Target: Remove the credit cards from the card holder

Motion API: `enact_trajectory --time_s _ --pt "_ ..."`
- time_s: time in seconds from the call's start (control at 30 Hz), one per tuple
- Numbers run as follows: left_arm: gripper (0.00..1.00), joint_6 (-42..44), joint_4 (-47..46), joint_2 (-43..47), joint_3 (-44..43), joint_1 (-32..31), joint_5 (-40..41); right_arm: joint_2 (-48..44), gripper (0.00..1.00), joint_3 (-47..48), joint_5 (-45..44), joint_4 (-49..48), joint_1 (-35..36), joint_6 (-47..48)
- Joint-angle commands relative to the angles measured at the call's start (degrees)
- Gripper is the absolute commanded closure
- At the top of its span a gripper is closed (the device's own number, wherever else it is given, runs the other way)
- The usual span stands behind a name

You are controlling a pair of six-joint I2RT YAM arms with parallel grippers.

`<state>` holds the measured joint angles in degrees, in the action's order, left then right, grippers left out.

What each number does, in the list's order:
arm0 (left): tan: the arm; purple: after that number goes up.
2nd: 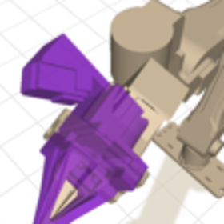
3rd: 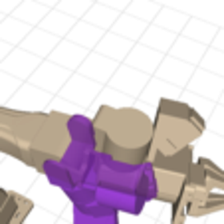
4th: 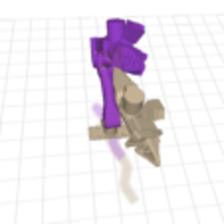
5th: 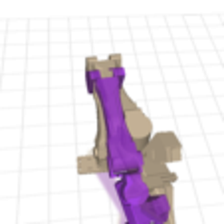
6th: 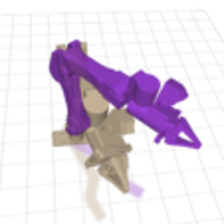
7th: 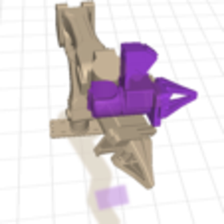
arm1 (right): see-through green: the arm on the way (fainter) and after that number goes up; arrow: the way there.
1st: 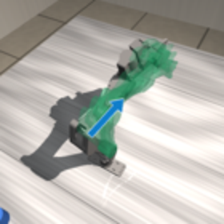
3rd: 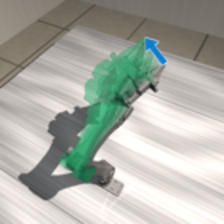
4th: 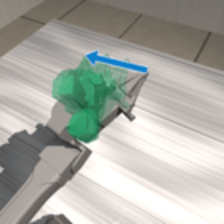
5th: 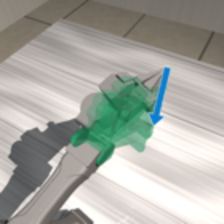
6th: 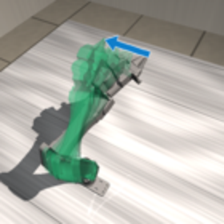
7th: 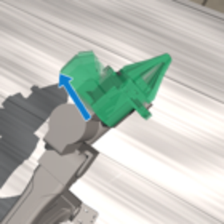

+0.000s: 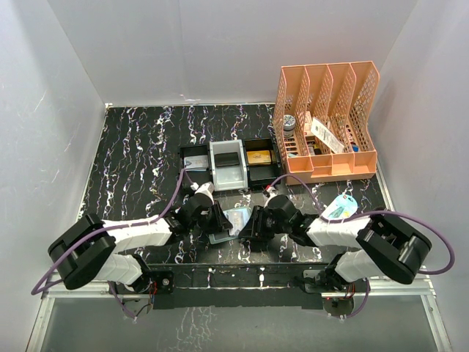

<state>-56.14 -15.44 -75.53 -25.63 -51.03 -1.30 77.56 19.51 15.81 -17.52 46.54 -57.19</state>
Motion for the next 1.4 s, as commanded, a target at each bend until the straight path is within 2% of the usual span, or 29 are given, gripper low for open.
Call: enact_trajectory --time_s 0.0,0.13,0.23,0.37,0.47,0.57,0.67,0.83,1.03,1.23,1.37 --pt "0.83 0.8 -1.6 0.8 0.8 0.0 -1.5 -2.5 0.62 5.3 -3.3 12.6 0.5 3.9" --pt "0.85 0.3 -2.8 -0.3 0.7 -0.1 -2.0 -5.4 0.6 10.7 -7.9 20.0 0.4 7.8" --pt "0.86 0.3 -4.0 -0.3 1.3 -0.1 -2.5 -5.4 0.59 13.9 -8.8 21.7 0.3 10.4" --pt "0.88 0.3 -4.5 -0.4 1.5 -0.1 -2.5 -0.7 0.6 18.8 -10.2 24.3 -0.2 12.8" --pt "0.88 0.3 -4.6 -1.0 1.4 -0.1 -2.7 2.2 0.6 23.2 -15.5 28.5 -0.4 14.9" --pt "0.88 -0.2 -5.6 -1.7 1.6 -0.1 -2.6 4.6 0.58 27.0 -21.3 32.3 -0.9 17.1" --pt "0.87 -0.6 -6.5 -2.6 1.5 -0.1 -2.9 6.6 0.54 28.9 -23.1 34.3 -1.4 19.5" --pt "0.85 -1.3 -7.2 -4.8 1.0 -0.1 -3.6 9.2 0.51 27.0 -17.8 29.6 -2.5 20.8" --pt "0.79 -1.3 -3.9 -3.9 0.7 0.0 -1.8 12.4 0.52 25.8 -13.6 28.6 -2.5 20.4" --pt "0.73 -1.5 -0.3 -0.4 1.6 -0.1 0.9 8.2 0.56 18.1 -10.8 24.9 -2.5 14.9" --pt "0.72 -1.3 0.6 -0.4 1.3 0.0 1.2 3.5 0.57 11.2 -5.7 17.6 -2.5 9.5"
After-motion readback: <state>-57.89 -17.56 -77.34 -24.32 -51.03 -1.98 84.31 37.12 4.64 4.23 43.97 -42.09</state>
